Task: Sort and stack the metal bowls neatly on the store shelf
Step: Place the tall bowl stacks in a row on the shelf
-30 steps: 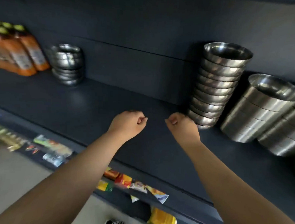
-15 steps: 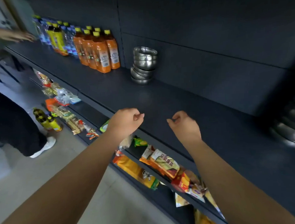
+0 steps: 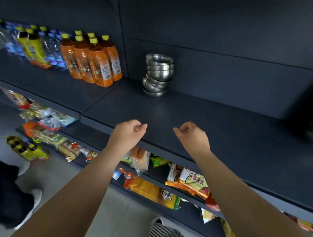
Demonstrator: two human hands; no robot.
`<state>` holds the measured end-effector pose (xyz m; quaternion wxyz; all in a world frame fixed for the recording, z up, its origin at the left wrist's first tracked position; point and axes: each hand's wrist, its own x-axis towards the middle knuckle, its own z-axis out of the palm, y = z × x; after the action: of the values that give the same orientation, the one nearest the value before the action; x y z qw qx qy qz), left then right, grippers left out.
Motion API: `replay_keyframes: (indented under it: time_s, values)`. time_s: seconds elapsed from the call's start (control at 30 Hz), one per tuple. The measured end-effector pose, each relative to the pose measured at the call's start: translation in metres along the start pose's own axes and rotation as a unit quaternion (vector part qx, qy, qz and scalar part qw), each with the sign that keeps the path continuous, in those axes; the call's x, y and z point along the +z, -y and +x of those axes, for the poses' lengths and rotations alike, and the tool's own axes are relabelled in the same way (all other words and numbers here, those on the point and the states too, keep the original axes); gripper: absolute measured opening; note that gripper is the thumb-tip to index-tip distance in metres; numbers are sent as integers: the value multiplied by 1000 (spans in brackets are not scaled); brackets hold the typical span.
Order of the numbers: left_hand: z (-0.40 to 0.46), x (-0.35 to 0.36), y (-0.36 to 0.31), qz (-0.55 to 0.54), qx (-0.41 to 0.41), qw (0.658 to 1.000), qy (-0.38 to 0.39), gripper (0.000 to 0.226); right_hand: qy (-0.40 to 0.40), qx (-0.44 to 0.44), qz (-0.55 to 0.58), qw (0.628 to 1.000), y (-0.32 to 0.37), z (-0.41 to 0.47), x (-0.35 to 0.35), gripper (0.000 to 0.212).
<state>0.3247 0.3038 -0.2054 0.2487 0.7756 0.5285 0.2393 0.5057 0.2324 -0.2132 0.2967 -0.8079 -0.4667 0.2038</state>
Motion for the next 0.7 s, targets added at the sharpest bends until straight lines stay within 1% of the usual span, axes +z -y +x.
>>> replay_keyframes:
  time_s: [0.27,0.37,0.43,0.5,0.6,0.7]
  values:
    - [86,1,21,-5,1,1000,25,29,-10,20,18,1000,26,82,34,32]
    - [121,0,27,-6,-9,998,54,32,-15,44,46,998,39,120,40,31]
    - [147,-3,30,-33,-31,997,65,31,-18,53,68,996,51,144,40,31]
    - [172,-7,32,-71,-45,995,58,30,-22,60,88,994,59,166,41,31]
    - [200,-7,32,-112,-43,991,57,31,-25,77,118,990,65,188,44,26]
    - [223,-4,33,-161,-41,985,53,30,-30,105,146,983,67,206,50,30]
